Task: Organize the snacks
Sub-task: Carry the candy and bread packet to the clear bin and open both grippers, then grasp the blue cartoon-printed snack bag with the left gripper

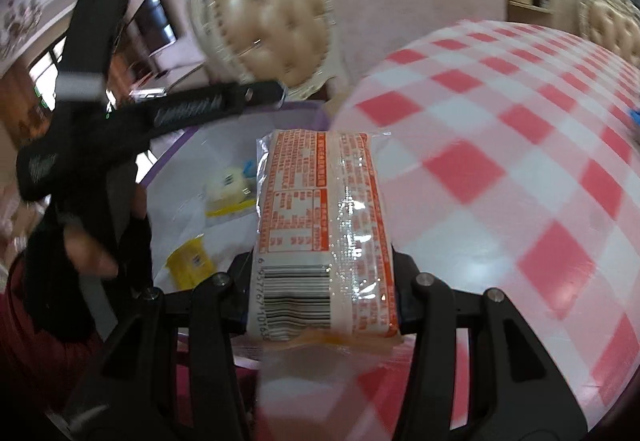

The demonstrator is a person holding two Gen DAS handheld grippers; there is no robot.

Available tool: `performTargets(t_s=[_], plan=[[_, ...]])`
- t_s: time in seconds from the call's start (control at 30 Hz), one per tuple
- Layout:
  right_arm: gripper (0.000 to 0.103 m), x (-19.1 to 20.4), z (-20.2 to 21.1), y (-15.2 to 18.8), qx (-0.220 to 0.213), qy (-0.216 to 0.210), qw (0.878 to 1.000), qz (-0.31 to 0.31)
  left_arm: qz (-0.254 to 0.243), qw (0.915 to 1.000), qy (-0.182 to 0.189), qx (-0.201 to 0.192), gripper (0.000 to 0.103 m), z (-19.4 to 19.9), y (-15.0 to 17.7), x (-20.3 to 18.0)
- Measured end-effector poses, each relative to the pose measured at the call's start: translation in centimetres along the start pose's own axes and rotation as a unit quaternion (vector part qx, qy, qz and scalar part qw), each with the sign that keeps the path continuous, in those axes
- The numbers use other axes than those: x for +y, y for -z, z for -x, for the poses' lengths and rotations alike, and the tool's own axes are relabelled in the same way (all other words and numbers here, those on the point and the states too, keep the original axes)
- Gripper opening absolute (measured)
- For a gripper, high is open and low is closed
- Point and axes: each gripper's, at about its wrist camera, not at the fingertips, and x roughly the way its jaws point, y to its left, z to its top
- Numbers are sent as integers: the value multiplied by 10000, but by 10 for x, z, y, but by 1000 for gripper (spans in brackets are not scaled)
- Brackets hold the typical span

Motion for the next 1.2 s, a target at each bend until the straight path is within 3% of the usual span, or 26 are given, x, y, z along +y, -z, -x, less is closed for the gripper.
performTargets(t_s=[0.27, 0.37, 0.43, 0.47, 0.5, 0.57, 0.77, 0.9, 1.03, 1.1, 1.2], plan=[[52, 53, -32, -5, 297, -431, 9963, 676, 420, 9975, -548, -164, 35, 15, -11, 54], [57, 63, -40, -7, 421, -693, 9928, 881, 600, 9944, -824, -279, 38, 20, -15, 64], [71, 59, -36, -8, 368, -834, 9924, 823, 774, 9918, -965, -330, 61, 24, -17, 68], [72, 51, -31, -9, 264, -830, 9936, 717, 852, 9908, -992, -358, 81, 25, -17, 68], [73, 44, -26, -10, 199, -797, 9946, 633, 922, 9896, -1007, -441, 86, 26, -17, 65], [73, 23, -16, -12, 53, -617, 9973, 394, 869, 9906, -933, -494, 86, 26, -17, 54], [73, -74, 37, 1, -392, 153, 9959, -795, 164, 9997, -50, -169, 86, 3, -16, -30], [73, -148, 85, 22, -682, 909, 9817, -1531, -298, 9948, 911, 349, 86, -22, -8, -118], [73, -218, 141, 56, -931, 1849, 9546, -2140, -994, 9767, 1720, 810, 86, -51, 10, -227], [73, -242, 165, 67, -1043, 2156, 9412, -2384, -1214, 9707, 1860, 920, 86, -68, 15, -273], [73, -281, 200, 87, -1304, 2529, 9133, -2914, -1076, 9679, 1981, 1108, 86, -97, 16, -323]])
